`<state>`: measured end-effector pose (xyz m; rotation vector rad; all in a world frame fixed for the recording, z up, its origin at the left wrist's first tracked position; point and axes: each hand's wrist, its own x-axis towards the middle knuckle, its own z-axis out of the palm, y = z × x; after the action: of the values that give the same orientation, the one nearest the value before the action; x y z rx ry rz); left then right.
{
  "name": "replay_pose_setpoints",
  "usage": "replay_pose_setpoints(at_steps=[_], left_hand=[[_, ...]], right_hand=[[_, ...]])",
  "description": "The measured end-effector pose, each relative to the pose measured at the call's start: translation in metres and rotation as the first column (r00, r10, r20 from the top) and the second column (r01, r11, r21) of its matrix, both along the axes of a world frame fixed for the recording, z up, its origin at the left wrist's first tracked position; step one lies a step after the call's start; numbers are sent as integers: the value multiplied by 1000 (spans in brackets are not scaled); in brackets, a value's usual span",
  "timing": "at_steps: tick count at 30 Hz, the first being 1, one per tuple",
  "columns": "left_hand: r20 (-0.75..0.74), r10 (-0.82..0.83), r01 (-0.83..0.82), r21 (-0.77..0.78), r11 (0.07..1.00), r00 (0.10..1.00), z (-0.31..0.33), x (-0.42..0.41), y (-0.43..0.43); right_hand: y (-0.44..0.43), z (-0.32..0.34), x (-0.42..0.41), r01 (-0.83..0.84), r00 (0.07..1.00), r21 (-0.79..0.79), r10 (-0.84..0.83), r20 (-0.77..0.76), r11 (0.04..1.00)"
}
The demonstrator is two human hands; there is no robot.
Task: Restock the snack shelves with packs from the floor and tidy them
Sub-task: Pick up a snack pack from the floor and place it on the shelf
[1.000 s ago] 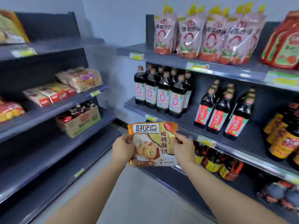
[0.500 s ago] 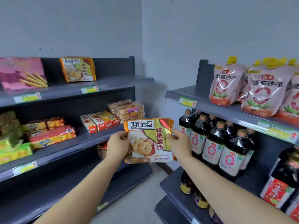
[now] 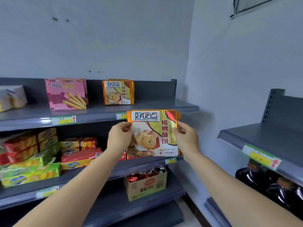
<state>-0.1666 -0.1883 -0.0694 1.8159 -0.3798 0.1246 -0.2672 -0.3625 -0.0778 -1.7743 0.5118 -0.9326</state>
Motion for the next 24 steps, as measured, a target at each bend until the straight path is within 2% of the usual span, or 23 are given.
replay_pose_setpoints(at_steps=[10,15,24], left_hand=[[167,51,-50,-13,999,985,69,155,-16],[147,59,-58,-6,998,987,86,223,-31],[123,188,-188,-10,982,975,80,305,-57]], right_hand=[[-25,65,167,-74,992,-70,81,95,995],[-45,84,245,-125,987,-88,133,90,988],[-78,85,360,-259,965,-191,264,-2,947]])
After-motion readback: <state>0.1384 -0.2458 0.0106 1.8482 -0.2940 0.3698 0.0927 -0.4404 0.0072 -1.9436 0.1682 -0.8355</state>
